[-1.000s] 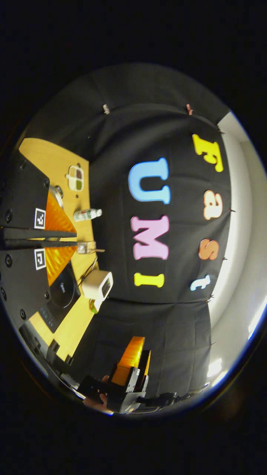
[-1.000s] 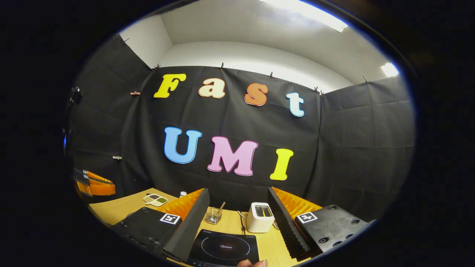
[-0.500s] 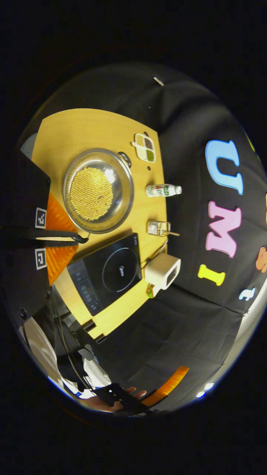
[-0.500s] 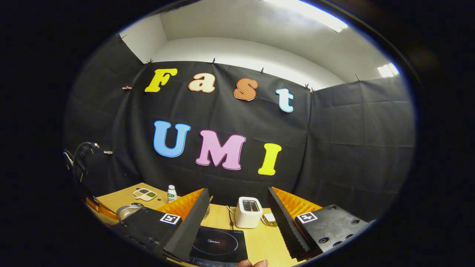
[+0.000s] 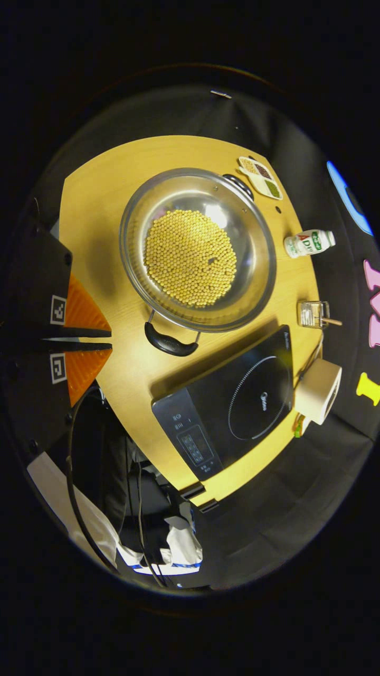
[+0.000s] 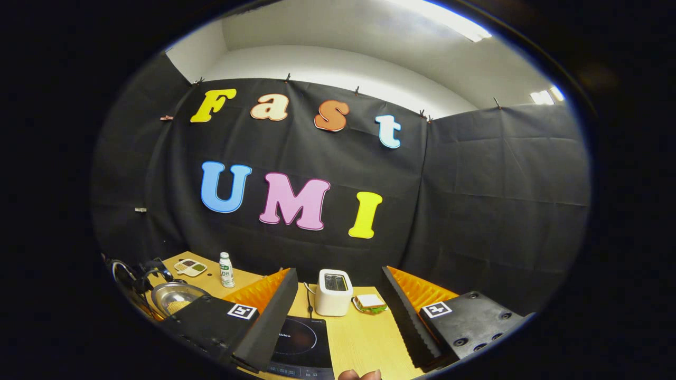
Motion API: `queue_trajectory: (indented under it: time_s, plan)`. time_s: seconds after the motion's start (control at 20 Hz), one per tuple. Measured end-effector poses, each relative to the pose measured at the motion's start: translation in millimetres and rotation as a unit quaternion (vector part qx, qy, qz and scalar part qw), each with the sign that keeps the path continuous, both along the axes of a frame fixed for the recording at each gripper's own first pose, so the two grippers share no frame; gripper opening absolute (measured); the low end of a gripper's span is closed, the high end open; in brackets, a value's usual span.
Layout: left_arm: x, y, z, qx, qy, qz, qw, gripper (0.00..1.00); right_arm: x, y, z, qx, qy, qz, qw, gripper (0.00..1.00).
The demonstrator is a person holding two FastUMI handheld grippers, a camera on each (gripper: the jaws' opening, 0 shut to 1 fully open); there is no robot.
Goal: First push the handle of the pot to place it horizontally, then grasp the pot with both hands and set it on the induction cooktop.
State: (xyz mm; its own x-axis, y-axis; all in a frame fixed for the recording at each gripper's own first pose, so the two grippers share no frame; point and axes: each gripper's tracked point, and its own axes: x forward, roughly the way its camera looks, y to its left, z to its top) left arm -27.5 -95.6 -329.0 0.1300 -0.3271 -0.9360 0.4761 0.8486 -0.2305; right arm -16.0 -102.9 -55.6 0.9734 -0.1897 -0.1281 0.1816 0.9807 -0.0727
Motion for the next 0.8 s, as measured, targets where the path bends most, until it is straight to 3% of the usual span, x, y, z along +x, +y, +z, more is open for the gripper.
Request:
queue_trajectory:
  time_s: [0.35, 0.8]
  plan:
    - [31, -1, -39, 0.043, 0.022, 0.023, 0.999, 0.06, -3, -9, -7, -0.017, 0.006, 0.006, 1.000, 0.97]
    - [57, -27, -46, 0.039, 0.003, 0.033, 0.999, 0.05, 5, -14, -14, -0.029, 0.012, 0.013, 0.999, 0.97]
